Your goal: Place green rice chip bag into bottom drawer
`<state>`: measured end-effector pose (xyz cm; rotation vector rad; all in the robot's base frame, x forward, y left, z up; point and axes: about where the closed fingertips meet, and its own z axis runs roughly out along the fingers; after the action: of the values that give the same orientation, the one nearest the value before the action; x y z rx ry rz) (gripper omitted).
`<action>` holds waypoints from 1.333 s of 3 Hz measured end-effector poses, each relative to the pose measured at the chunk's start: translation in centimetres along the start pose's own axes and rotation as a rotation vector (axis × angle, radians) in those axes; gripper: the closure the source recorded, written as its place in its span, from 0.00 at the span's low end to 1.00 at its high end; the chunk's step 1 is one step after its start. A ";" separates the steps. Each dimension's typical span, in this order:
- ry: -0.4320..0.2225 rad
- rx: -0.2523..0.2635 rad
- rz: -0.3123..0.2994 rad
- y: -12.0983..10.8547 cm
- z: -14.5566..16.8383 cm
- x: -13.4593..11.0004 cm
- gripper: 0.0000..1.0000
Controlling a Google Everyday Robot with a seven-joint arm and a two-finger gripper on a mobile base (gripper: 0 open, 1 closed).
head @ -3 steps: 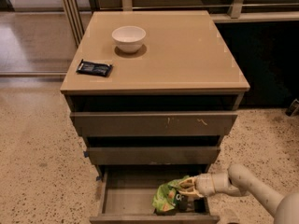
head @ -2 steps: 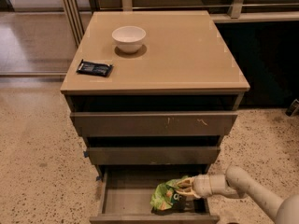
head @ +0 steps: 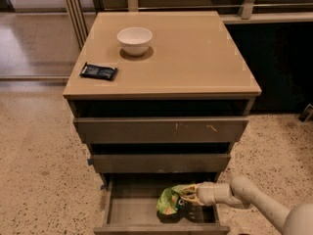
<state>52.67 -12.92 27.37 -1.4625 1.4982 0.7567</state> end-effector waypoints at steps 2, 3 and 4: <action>0.066 -0.005 0.008 -0.9 2.6 4.8 1.00; 0.102 -0.026 0.031 -0.6 3.6 7.4 1.00; 0.107 -0.028 0.034 -0.6 3.7 7.7 0.85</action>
Offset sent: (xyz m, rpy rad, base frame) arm 0.0280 -0.0063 -0.0896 -0.1082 0.0341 -0.0126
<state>54.55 -13.13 18.98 -1.5227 1.6025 0.7318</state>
